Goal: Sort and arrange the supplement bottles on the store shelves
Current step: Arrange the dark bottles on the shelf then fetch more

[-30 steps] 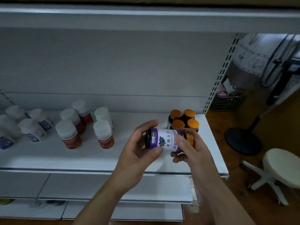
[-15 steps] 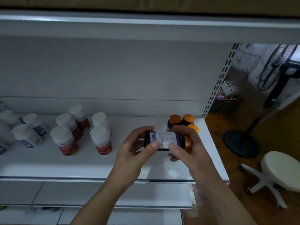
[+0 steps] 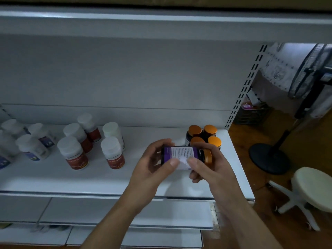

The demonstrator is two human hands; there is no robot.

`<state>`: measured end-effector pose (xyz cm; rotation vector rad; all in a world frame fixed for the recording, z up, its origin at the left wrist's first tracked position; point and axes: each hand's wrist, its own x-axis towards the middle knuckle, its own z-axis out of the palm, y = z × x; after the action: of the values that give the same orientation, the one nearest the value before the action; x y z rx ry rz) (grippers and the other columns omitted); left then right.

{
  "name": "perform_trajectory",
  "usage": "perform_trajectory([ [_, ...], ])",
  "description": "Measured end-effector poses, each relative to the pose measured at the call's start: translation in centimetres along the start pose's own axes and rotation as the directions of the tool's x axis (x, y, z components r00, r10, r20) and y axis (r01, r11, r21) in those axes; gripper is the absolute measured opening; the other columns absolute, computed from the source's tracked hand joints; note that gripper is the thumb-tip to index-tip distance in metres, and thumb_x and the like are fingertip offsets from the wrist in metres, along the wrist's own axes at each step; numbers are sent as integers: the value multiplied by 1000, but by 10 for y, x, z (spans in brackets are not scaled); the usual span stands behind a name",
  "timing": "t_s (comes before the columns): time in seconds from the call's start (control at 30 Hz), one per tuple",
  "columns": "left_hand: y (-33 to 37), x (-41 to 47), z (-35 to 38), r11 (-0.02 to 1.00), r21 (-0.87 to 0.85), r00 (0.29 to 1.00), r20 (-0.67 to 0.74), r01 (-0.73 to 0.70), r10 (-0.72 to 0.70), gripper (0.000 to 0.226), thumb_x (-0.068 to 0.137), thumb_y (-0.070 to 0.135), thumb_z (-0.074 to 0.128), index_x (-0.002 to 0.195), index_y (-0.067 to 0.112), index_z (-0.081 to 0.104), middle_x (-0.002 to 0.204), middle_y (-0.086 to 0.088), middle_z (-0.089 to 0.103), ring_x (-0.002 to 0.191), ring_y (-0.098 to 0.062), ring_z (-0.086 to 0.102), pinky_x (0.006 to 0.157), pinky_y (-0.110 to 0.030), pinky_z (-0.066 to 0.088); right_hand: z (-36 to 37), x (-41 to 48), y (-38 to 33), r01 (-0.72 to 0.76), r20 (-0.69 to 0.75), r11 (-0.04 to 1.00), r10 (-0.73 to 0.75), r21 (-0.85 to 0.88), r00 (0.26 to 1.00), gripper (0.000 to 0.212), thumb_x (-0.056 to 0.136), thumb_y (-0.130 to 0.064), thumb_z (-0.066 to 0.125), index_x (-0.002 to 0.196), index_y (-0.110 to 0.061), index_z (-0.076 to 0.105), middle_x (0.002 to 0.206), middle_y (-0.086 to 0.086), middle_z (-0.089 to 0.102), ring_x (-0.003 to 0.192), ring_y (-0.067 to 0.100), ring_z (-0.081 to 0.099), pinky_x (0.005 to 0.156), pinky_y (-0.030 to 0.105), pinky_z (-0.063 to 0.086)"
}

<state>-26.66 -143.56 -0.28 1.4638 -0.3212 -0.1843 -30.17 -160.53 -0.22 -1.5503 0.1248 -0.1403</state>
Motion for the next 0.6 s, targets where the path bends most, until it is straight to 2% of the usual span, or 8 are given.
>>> perform_trajectory([
  [0.07, -2, -2, -1, 1000, -6, 999, 34, -22, 22, 43, 81, 15, 68, 122, 21, 58, 116, 5, 65, 108, -13, 63, 83, -20, 52, 1, 0, 1, -25, -13, 1000, 25, 5, 1000, 43, 71, -45, 67, 111, -34, 58, 88, -5, 73, 68, 18, 68, 63, 24, 57],
  [0.2, -1, 0, 3, 999, -20, 995, -80, 50, -51, 24, 83, 32, 73, 104, 23, 68, 99, 2, 71, 95, -13, 68, 77, -21, 55, 0, -3, 2, -20, 46, 1000, 19, 22, 999, 51, 79, -36, 72, 125, -35, 51, 101, -10, 69, 84, 18, 71, 68, 24, 57],
  [0.27, -1, 0, 4, 997, -7, 992, -99, 83, -83, 29, 83, 41, 73, 104, 23, 67, 97, 6, 71, 94, -10, 68, 76, -18, 54, -1, -3, 0, -7, 25, 1000, 6, 25, 1000, 54, 75, -31, 71, 125, -32, 52, 94, -7, 70, 77, 17, 70, 67, 23, 56],
  [0.37, -6, -3, 2, 999, 19, 999, 15, 48, -48, 46, 74, 41, 74, 117, 32, 61, 109, 10, 67, 102, -12, 65, 80, -20, 53, -1, -2, 0, -13, -14, 1000, 14, 24, 1000, 50, 72, -35, 70, 120, -28, 57, 94, -1, 70, 65, 17, 67, 62, 22, 55],
  [0.43, -8, -4, 2, 998, 55, 999, 30, 22, -23, 41, 74, 40, 74, 113, 39, 63, 109, 10, 66, 101, -15, 65, 80, -23, 54, -2, -2, 0, -19, -7, 1000, 19, 24, 1000, 47, 75, -35, 71, 119, -29, 57, 96, -1, 70, 66, 18, 68, 62, 22, 55],
  [0.5, -6, -3, 3, 998, 30, 999, -8, 48, -47, 29, 80, 40, 73, 107, 35, 66, 103, 7, 70, 95, -16, 68, 74, -25, 56, -2, -3, 0, -19, 37, 999, 17, 38, 999, 46, 78, -31, 74, 120, -29, 54, 95, -3, 72, 70, 19, 70, 64, 23, 56],
  [0.6, -6, -2, 5, 995, 42, 995, -40, 94, -92, 28, 87, 45, 61, 105, 25, 67, 93, 6, 72, 80, -16, 70, 66, -24, 55, -2, -3, 0, -15, 41, 999, 13, 35, 999, 49, 72, -32, 70, 118, -27, 55, 94, -4, 72, 75, 15, 70, 64, 22, 56],
])
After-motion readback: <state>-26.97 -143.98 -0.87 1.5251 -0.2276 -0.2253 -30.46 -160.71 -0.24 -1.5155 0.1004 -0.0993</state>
